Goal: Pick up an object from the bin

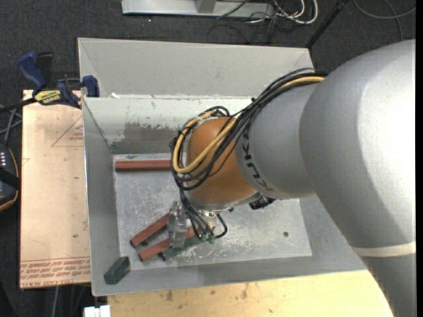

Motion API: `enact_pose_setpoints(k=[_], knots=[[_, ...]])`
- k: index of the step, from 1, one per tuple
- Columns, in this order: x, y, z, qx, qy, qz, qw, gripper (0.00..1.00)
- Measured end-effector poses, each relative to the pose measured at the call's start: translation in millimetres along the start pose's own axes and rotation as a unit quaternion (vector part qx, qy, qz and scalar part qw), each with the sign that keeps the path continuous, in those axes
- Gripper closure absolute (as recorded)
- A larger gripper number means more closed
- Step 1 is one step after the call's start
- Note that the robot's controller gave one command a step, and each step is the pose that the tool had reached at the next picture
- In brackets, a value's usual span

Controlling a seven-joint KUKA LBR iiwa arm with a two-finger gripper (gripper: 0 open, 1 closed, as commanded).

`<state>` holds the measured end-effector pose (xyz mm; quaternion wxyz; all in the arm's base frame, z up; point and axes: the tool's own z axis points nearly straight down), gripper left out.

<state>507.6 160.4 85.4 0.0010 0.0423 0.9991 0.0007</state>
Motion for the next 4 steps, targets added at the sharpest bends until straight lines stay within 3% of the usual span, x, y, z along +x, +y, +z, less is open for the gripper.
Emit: enact_pose_setpoints(k=[1, 2, 3, 4], knots=[[0.0, 0.0, 0.0, 0.000, 0.0000, 0.000, 1.0000, 1.00], [-13.9, 7.2, -30.0, 0.001, 0.0019, 0.002, 1.0000, 1.00], [8.3, 14.7, -54.3, 0.000, 0.0010, 0.018, 0.9998, 0.00], [8.2, 14.4, -54.3, 0.000, 0.0010, 0.019, 0.9998, 0.00]])
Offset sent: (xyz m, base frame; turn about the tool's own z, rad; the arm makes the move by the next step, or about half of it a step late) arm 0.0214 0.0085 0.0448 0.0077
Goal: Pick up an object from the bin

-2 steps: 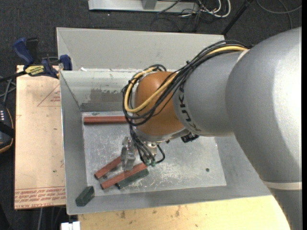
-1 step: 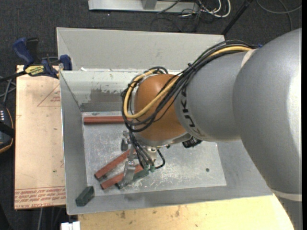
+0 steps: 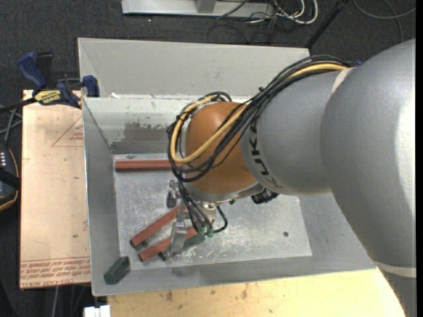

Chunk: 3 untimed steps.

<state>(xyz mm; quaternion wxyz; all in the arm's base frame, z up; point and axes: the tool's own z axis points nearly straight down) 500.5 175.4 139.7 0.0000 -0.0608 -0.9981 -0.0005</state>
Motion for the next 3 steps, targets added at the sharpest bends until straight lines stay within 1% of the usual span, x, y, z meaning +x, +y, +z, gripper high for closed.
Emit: enact_pose_setpoints(k=[1, 2, 3], knots=[[16.3, -16.3, 68.0, -0.001, -0.0044, -0.098, 0.9952, 1.00], [16.3, -16.3, 68.0, -0.001, -0.0044, -0.098, 0.9952, 1.00], [4.1, -53.0, -55.1, 0.000, -0.0005, -0.086, 0.9963, 1.00]])
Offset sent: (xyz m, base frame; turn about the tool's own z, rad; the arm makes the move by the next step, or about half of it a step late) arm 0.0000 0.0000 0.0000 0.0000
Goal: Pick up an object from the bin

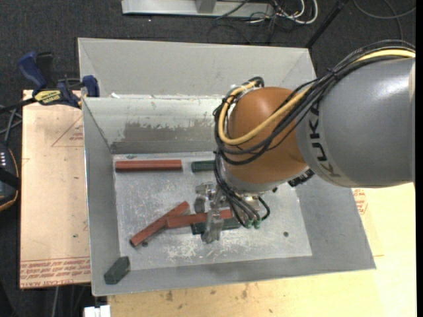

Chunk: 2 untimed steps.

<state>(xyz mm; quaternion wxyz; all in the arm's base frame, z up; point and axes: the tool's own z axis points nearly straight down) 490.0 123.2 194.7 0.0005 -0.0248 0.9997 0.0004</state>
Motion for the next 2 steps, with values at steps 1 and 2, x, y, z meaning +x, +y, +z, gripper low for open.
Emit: enact_pose_setpoints(k=[1, 2], knots=[[0.0, 0.0, 0.0, 0.000, 0.0000, 0.000, 1.0000, 1.00], [0.2, -16.6, -30.7, 0.000, 0.0042, -0.104, 0.9946, 1.00]])
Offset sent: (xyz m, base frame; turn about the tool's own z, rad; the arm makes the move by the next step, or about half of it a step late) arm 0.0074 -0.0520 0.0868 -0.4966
